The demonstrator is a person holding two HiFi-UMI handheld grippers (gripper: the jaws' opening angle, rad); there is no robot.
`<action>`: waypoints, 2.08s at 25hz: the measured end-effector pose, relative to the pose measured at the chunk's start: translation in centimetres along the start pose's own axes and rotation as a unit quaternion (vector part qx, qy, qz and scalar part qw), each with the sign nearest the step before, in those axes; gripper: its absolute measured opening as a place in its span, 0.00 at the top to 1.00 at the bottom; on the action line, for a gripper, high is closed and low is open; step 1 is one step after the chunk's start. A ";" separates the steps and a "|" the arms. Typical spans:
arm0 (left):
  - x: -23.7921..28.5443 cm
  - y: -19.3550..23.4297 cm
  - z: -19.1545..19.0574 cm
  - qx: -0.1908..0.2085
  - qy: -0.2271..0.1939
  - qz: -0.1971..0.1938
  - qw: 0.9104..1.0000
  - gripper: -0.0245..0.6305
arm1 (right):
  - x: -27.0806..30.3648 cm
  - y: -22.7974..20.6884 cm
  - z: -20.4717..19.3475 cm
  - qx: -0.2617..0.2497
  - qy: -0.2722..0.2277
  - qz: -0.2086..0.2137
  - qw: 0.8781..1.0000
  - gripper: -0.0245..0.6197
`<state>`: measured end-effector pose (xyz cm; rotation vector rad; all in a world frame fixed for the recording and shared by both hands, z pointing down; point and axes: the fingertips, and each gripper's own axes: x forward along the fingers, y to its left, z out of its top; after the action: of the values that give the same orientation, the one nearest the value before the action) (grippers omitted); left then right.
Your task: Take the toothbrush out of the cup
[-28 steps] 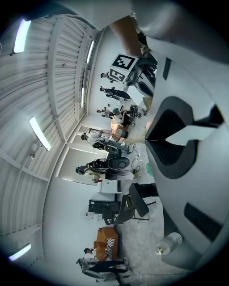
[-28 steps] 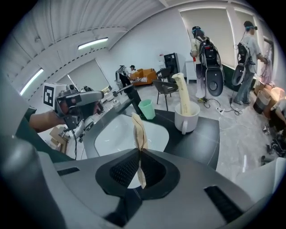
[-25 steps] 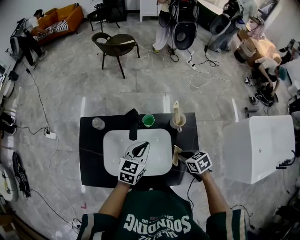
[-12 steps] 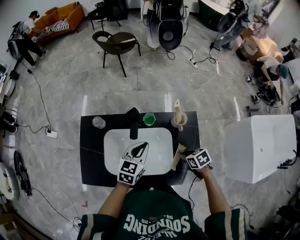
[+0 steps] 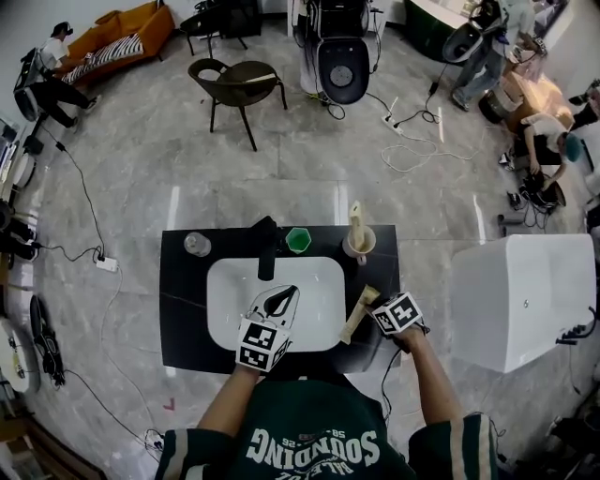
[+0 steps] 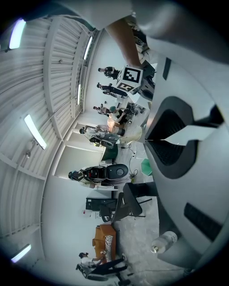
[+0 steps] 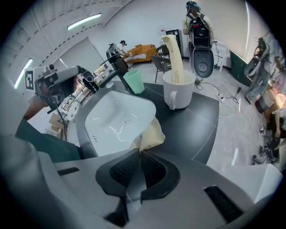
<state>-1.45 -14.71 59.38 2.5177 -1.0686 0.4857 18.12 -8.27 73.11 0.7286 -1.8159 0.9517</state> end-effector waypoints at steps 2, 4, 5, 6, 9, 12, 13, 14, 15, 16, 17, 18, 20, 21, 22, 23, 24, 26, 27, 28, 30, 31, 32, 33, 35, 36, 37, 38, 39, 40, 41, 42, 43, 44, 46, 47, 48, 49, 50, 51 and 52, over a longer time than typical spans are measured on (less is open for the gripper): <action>0.2 0.2 0.0 -0.002 0.002 0.004 1.000 0.94 | 0.1 -0.7 -0.1 -0.011 0.009 0.000 1.000 0.89; 0.3 0.2 0.0 -0.004 0.003 0.008 1.000 0.94 | 0.2 -1.4 0.0 -0.027 0.019 0.001 0.999 0.89; 0.4 0.3 0.1 -0.005 0.004 0.010 1.000 0.94 | 0.3 -1.8 0.0 -0.038 0.024 0.001 0.999 0.89; 0.4 0.3 0.0 -0.005 0.005 0.012 1.000 0.94 | 0.4 -2.1 0.1 -0.049 0.030 0.000 0.998 0.89; 0.6 0.5 -0.2 -0.008 0.009 0.019 1.000 0.94 | 1.2 -2.8 0.5 -0.071 0.041 0.006 0.997 0.89; 0.7 0.8 -0.3 -0.012 0.012 0.028 0.999 0.94 | 2.2 -2.7 0.8 -0.079 0.043 0.023 0.996 0.89; 0.7 0.9 -0.4 -0.013 0.013 0.030 0.999 0.94 | 2.5 -2.7 0.8 -0.082 0.044 0.027 0.995 0.89; 0.7 1.0 -0.4 -0.014 0.013 0.032 0.999 0.94 | 2.9 -2.7 0.7 -0.085 0.047 0.030 0.995 0.89; 0.8 1.0 -0.4 -0.015 0.015 0.034 0.999 0.94 | 3.2 -2.7 0.6 -0.086 0.049 0.034 0.995 0.89; 0.8 1.1 -0.5 -0.016 0.015 0.035 0.999 0.94 | 3.5 -2.7 0.5 -0.086 0.051 0.039 0.994 0.89; 0.8 1.1 -0.6 -0.017 0.017 0.036 0.999 0.94 | 3.8 -2.6 0.4 -0.084 0.052 0.045 0.994 0.89; 0.9 1.2 -0.7 -0.018 0.018 0.038 0.999 0.94 | 4.1 -2.5 0.4 -0.084 0.053 0.051 0.994 0.89; 1.1 1.3 -0.9 -0.021 0.021 0.040 0.999 0.94 | 4.7 -2.2 0.2 -0.086 0.056 0.060 0.993 0.89; 1.1 1.3 -0.9 -0.022 0.021 0.040 0.999 0.94 | 4.9 -2.1 0.1 -0.087 0.056 0.063 0.993 0.89; 1.1 1.3 -1.0 -0.023 0.022 0.040 0.999 0.94 | 5.1 -2.1 0.0 -0.086 0.056 0.064 0.993 0.89; 1.1 1.3 -1.0 -0.024 0.022 0.040 0.999 0.94 | 5.3 -2.0 0.0 -0.085 0.055 0.064 0.993 0.89; 1.1 1.4 -1.0 -0.023 0.022 0.040 0.999 0.94 | 5.4 -2.0 0.1 -0.083 0.053 0.064 0.993 0.89; 1.1 1.4 -1.0 -0.022 0.023 0.041 0.999 0.94 | 5.6 -2.0 0.2 -0.077 0.049 0.065 0.994 0.89; 1.1 1.4 -1.1 -0.022 0.024 0.041 0.999 0.94 | 5.7 -2.1 0.2 -0.072 0.046 0.065 0.994 0.89; 1.1 1.4 -1.2 -0.022 0.025 0.041 0.999 0.94 | 5.8 -2.1 0.2 -0.067 0.042 0.064 0.995 0.89; 1.0 1.4 -1.2 -0.021 0.026 0.041 0.999 0.94 | 5.9 -2.2 0.2 -0.057 0.032 0.062 0.996 0.89; 1.0 1.4 -1.2 -0.021 0.025 0.040 0.999 0.94 | 5.9 -2.3 0.2 -0.052 0.027 0.061 0.996 0.89; 0.9 1.3 -1.2 -0.021 0.025 0.040 0.999 0.94 | 5.9 -2.4 0.2 -0.048 0.022 0.060 0.997 0.89; 0.9 1.3 -1.1 -0.020 0.025 0.039 0.999 0.94 | 5.9 -2.5 0.1 -0.044 0.018 0.058 0.997 0.89; 0.8 1.3 -1.1 -0.019 0.025 0.039 0.999 0.94 | 5.8 -2.5 0.2 -0.036 0.007 0.058 0.998 0.89; 0.7 1.3 -1.0 -0.018 0.025 0.039 0.999 0.94 | 5.7 -2.4 0.3 -0.031 0.001 0.062 0.998 0.89; 0.7 1.3 -1.0 -0.018 0.024 0.038 0.999 0.94 | 5.5 -2.2 0.4 -0.027 -0.005 0.065 0.998 0.88; 0.7 1.2 -0.9 -0.017 0.024 0.037 0.999 0.94 | 5.4 -2.2 0.5 -0.024 -0.009 0.065 0.998 0.88; 0.7 1.2 -0.9 -0.016 0.024 0.036 0.999 0.94 | 5.2 -2.2 0.5 -0.021 -0.011 0.063 0.998 0.88; 0.7 1.1 -0.8 -0.015 0.023 0.035 0.999 0.94 | 5.1 -2.2 0.5 -0.018 -0.013 0.062 0.998 0.88; 0.7 1.0 -0.8 -0.015 0.022 0.033 0.999 0.94 | 5.0 -2.1 0.5 -0.015 -0.017 0.063 0.998 0.88; 0.7 0.9 -0.8 -0.014 0.022 0.032 0.999 0.94 | 4.9 -2.0 0.6 -0.011 -0.021 0.064 0.998 0.87; 0.7 0.7 -0.8 -0.013 0.021 0.031 0.999 0.94 | 4.7 -2.0 0.7 -0.008 -0.028 0.064 0.998 0.87; 0.6 0.6 -0.8 -0.012 0.020 0.029 0.999 0.94 | 4.5 -2.0 0.8 -0.004 -0.034 0.061 0.998 0.86; 0.6 0.4 -0.7 -0.010 0.018 0.027 0.999 0.94 | 4.2 -2.1 0.9 -0.001 -0.041 0.053 0.998 0.84; 0.5 0.3 -0.6 -0.010 0.017 0.026 0.999 0.94 | 4.2 -2.2 0.9 0.001 -0.043 0.049 0.998 0.83; 0.5 0.3 -0.5 -0.009 0.015 0.025 1.000 0.94 | 4.1 -2.4 0.9 0.002 -0.045 0.045 0.998 0.80; 0.5 0.3 -0.4 -0.008 0.014 0.025 1.000 0.94 | 4.0 -2.5 1.0 0.003 -0.048 0.040 0.998 0.77; 0.5 0.3 -0.3 -0.007 0.013 0.025 1.000 0.94 | 3.8 -2.7 1.1 0.006 -0.053 0.034 0.998 0.76; 0.4 0.3 -0.3 -0.007 0.012 0.024 1.000 0.94 | 3.5 -2.7 1.3 0.010 -0.061 0.031 0.998 0.75; 0.4 0.3 -0.2 -0.006 0.010 0.024 1.000 0.94 | 3.1 -2.5 1.6 0.015 -0.069 0.032 0.997 0.76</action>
<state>-1.42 -15.06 59.76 2.4775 -1.1225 0.5149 18.17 -11.20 76.31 0.7763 -1.9594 0.9927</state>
